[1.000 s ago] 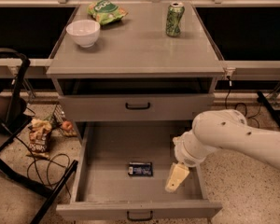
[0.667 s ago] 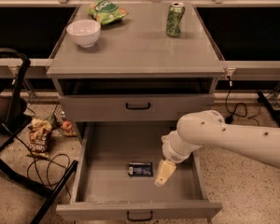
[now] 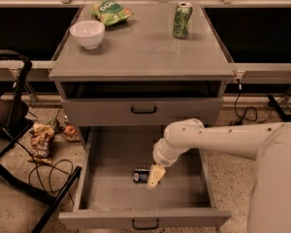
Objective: Pick rxbar blueberry from middle drawer and place on counter
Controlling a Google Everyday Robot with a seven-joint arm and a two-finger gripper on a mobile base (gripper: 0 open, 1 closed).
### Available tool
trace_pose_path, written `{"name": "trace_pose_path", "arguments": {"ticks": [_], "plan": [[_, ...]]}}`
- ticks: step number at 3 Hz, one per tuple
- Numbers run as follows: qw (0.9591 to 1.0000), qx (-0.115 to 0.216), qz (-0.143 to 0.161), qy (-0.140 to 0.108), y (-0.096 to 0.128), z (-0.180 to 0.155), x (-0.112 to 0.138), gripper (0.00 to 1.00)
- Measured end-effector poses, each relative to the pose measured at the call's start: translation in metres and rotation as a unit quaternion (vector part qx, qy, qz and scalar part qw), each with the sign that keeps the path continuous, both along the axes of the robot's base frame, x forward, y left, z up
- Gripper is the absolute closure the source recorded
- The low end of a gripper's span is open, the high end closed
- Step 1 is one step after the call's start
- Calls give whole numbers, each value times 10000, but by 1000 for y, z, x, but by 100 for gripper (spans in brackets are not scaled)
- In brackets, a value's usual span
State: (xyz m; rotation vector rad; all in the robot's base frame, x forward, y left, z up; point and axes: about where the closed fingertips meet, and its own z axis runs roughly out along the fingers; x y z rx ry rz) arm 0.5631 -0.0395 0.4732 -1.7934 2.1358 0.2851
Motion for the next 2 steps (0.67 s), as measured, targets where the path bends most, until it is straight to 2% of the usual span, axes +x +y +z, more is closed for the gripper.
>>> {"name": "trace_pose_path", "arguments": {"ticks": [2], "plan": [[9994,308,182,22,18,-57,21,0]]}}
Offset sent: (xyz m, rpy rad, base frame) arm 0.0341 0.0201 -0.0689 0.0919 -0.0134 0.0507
